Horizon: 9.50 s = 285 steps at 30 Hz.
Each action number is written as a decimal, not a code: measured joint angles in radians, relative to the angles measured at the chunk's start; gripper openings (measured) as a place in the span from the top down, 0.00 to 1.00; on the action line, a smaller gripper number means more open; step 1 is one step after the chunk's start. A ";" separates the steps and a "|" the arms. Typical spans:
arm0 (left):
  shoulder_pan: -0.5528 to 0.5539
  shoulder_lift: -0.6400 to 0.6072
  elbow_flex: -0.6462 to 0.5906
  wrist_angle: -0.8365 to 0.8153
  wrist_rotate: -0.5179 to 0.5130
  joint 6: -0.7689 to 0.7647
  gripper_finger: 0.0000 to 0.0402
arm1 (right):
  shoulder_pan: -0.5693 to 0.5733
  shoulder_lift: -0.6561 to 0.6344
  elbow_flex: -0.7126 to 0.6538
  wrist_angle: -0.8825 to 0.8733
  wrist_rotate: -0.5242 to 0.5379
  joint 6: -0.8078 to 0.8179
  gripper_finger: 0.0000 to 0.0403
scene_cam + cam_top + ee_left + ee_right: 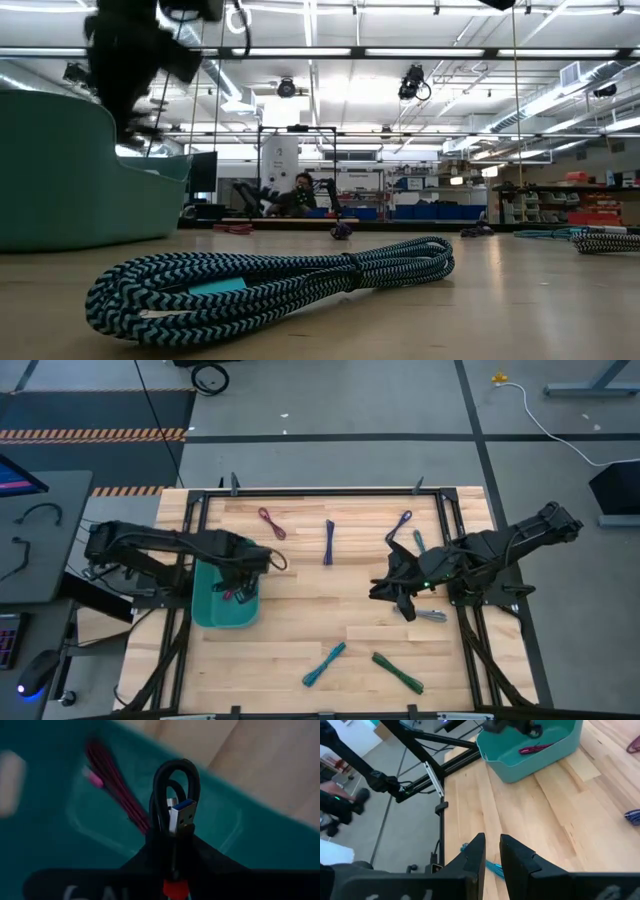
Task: Pick and place USB-C Cables
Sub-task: Put the black charger cable into the blue bin, then put the white charger cable into the blue bin, then put the red charger cable into the blue bin
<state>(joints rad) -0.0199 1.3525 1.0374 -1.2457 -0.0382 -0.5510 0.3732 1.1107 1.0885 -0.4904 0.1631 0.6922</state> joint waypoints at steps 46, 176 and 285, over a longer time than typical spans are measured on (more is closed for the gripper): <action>-0.164 -0.066 0.098 1.359 -0.164 0.170 0.61 | 0.021 -0.003 0.080 -0.252 0.059 0.015 0.86; 0.154 -0.214 -0.216 -0.041 -0.089 -0.294 0.67 | -0.156 -0.043 -0.215 0.878 0.262 -0.373 0.61; 0.566 0.639 0.264 0.541 -0.168 1.401 0.60 | 0.104 -0.149 -0.215 0.527 0.528 0.015 0.61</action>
<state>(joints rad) 0.5458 1.9912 1.3016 -0.7044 -0.2064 0.8497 0.4774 0.9619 0.8738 0.0368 0.6910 0.7074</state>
